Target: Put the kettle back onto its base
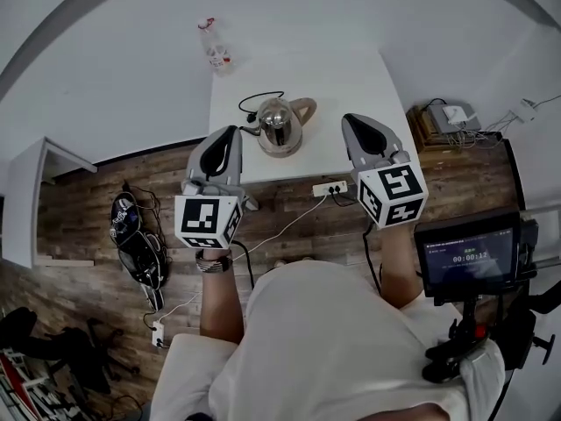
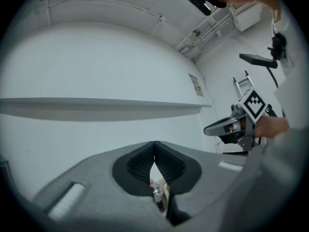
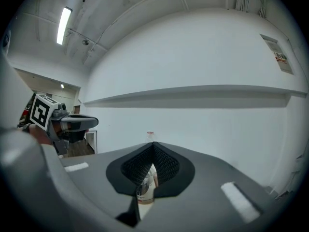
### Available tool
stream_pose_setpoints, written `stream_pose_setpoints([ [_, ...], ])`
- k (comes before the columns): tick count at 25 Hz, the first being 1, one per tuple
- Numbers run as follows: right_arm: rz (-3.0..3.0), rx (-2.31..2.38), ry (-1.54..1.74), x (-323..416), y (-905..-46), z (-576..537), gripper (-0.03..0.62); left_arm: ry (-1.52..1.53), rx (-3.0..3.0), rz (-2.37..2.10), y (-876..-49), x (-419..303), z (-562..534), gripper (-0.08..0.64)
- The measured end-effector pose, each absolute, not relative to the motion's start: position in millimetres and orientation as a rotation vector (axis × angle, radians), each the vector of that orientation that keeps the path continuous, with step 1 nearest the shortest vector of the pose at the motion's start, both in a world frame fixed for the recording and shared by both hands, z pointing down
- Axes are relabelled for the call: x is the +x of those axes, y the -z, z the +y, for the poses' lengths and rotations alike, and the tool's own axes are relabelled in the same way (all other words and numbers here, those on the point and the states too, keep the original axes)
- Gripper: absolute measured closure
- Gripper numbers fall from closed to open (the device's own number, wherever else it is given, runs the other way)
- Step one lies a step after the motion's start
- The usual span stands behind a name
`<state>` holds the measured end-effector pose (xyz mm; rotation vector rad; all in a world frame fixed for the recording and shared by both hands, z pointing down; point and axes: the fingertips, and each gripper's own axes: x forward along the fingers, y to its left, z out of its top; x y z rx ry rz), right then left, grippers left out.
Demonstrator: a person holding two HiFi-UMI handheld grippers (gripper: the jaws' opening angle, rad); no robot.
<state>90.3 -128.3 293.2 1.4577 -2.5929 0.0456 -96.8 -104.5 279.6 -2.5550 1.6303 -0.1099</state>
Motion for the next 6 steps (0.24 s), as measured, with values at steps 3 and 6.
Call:
stream_pose_setpoints([
  [3,-2.592,1.463,-0.049,91.1,-292.7,-128.4,0.594,0.114,-2.557,1.628,-279.4,-95.0,-104.9,0.554],
  [6,-2.591,1.469,-0.052,92.4,-292.2,-129.2,0.594,0.112,-2.560,1.630,-278.6,-94.5,-106.9,0.554],
])
